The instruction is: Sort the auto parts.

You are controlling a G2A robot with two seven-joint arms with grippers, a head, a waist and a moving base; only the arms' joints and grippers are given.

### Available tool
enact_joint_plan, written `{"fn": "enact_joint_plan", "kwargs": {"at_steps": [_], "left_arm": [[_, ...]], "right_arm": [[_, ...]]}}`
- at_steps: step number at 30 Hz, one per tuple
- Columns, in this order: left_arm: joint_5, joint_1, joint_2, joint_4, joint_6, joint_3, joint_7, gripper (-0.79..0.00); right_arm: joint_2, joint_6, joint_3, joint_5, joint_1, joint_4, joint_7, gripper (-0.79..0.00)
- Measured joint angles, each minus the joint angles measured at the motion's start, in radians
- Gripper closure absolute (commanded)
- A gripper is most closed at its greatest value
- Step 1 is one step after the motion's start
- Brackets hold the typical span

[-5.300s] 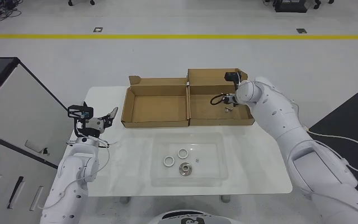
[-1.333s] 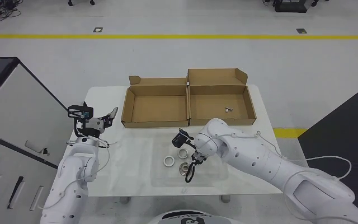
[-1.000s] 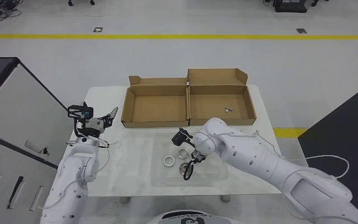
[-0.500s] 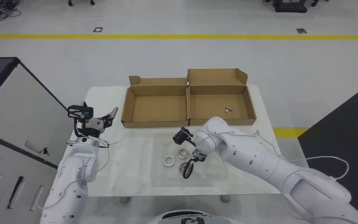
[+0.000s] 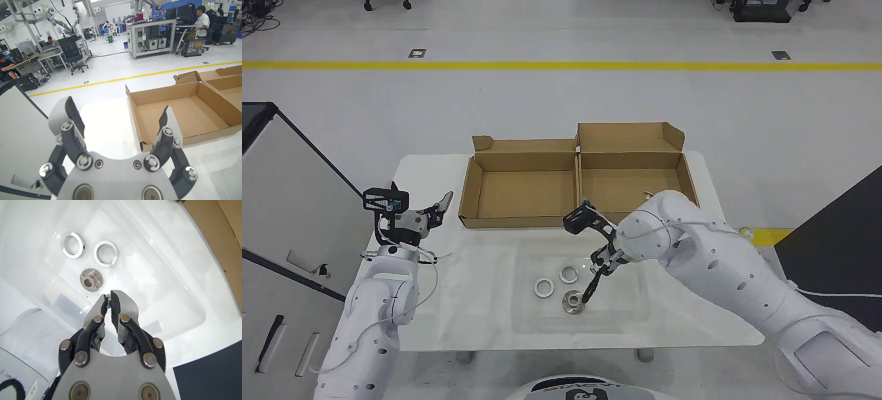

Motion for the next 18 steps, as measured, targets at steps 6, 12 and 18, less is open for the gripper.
{"fn": "enact_joint_plan", "kwargs": {"at_steps": [6,12,18], "left_arm": [[0.000,0.000,0.000,0.000,0.000,0.000,0.000,-0.785],[0.000,0.000,0.000,0.000,0.000,0.000,0.000,-0.785],[0.000,0.000,0.000,0.000,0.000,0.000,0.000,-0.785]], "right_arm": [[0.059,-0.045,0.178,0.180,-0.080,-0.084,-0.001,0.000],[0.094,-0.146,0.367,0.383,-0.199,-0.112,-0.042,0.000],[0.108,-0.209,0.442,0.492,-0.262,-0.126,-0.064,0.000]]}}
